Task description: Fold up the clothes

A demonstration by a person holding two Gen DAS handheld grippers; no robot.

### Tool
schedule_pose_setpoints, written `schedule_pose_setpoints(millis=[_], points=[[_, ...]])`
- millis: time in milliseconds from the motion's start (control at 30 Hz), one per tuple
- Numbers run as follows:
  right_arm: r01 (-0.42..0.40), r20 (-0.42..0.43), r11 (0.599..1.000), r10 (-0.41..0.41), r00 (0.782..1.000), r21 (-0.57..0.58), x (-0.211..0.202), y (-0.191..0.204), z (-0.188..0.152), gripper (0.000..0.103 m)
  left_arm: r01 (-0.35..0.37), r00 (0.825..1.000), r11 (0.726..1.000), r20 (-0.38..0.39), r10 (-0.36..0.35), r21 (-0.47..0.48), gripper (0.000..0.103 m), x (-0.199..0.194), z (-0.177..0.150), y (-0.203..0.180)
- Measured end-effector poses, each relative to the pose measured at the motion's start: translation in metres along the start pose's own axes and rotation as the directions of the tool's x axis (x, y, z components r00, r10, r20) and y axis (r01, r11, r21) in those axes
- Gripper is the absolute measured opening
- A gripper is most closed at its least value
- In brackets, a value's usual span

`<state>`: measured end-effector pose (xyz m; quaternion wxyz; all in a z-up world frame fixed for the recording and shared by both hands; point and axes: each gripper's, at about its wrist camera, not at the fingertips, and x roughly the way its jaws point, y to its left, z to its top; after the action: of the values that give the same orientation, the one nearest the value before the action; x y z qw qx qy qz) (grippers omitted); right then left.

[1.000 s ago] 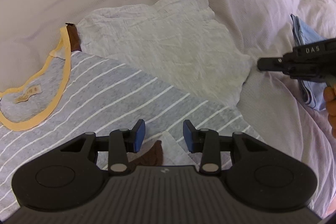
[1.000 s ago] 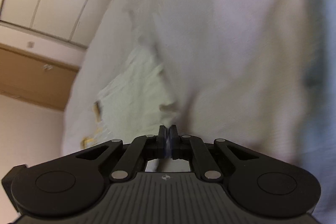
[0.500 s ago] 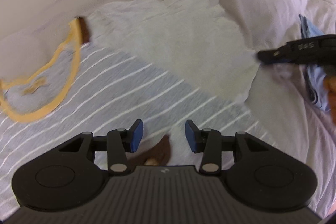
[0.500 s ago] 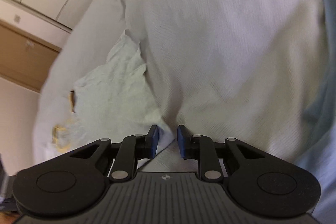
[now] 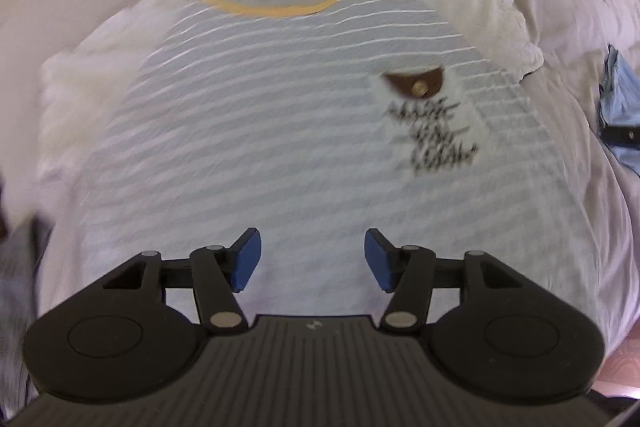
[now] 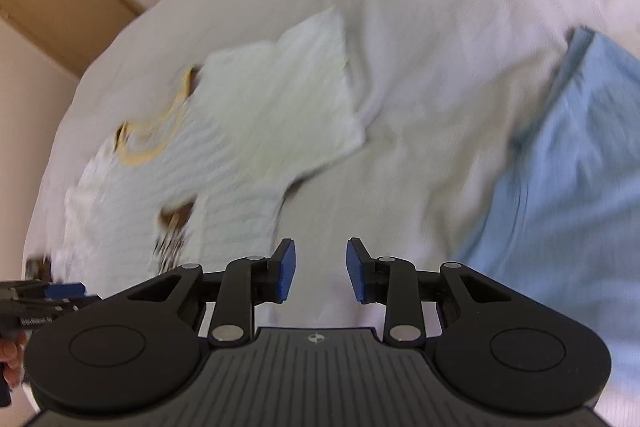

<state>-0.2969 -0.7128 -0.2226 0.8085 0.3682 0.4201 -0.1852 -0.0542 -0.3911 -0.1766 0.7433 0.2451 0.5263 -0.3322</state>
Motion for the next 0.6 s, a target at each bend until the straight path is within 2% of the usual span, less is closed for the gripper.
schedule_pose_setpoints(millis=[167,233,367,500,600], points=[[0.033,-0.023,0.998,-0.034,0.999,-0.048,-0.036,0.042,-0.040,0.045,0.026,0.999,0.999,0.029,-0.025,-0.029,0.068,-0.045,-0.050,0.045],[0.063,-0.016,0.996,-0.064,0.998,-0.064,-0.055,0.060,-0.058,0.046,0.061,0.997,0.998,0.040,-0.060,-0.033,0.069,-0.056,-0.068,0.061],[0.128,0.011,0.989,-0.127,0.992,-0.077,-0.094,0.099,-0.093,0.057,0.110,0.992,0.994,0.071,-0.109,-0.014,0.084,-0.082,-0.106,0.091],[0.194,0.032,0.978,-0.192,0.981,-0.074,-0.133,0.139,-0.126,0.072,0.102,0.991,0.995,0.090,-0.099,-0.021,0.095,-0.115,-0.143,0.119],[0.234,0.022,0.967,-0.233,0.972,-0.095,-0.151,0.169,-0.149,0.076,0.081,0.993,0.996,0.091,-0.077,-0.039,0.102,-0.136,-0.167,0.136]])
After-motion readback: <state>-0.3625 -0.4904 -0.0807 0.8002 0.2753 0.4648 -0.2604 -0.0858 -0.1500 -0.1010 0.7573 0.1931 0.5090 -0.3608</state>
